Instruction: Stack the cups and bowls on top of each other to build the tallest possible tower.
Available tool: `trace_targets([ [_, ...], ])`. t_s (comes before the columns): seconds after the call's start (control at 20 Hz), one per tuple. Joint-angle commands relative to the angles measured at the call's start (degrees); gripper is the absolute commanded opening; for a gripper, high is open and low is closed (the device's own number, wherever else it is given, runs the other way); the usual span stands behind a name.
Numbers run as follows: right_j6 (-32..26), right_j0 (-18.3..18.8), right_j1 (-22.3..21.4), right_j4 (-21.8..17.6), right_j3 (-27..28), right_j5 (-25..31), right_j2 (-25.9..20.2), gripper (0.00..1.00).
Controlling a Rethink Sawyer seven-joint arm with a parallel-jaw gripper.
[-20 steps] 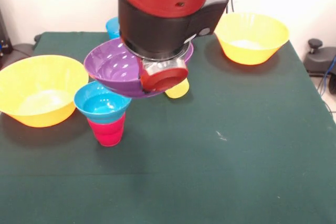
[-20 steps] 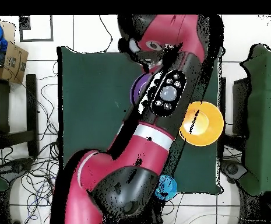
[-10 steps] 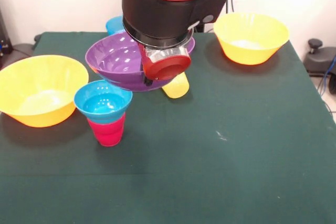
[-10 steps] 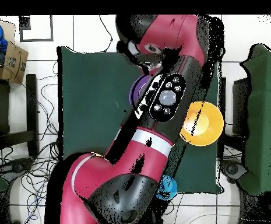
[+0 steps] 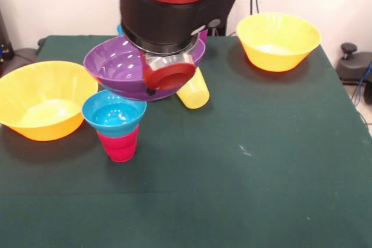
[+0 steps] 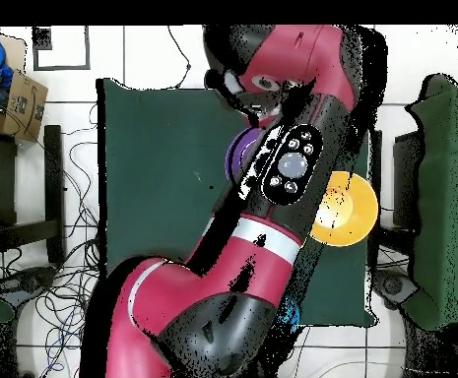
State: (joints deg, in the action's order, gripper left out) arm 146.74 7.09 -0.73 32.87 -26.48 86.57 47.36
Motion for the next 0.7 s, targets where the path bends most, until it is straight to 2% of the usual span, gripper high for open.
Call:
trace_targets([
  [0.05,-13.93,3.76,3.06,-3.62,5.36,1.2,-5.72,0.0],
  [0.7,-12.61,4.69,4.03,-3.64,7.26,2.8,-4.98,0.0],
])
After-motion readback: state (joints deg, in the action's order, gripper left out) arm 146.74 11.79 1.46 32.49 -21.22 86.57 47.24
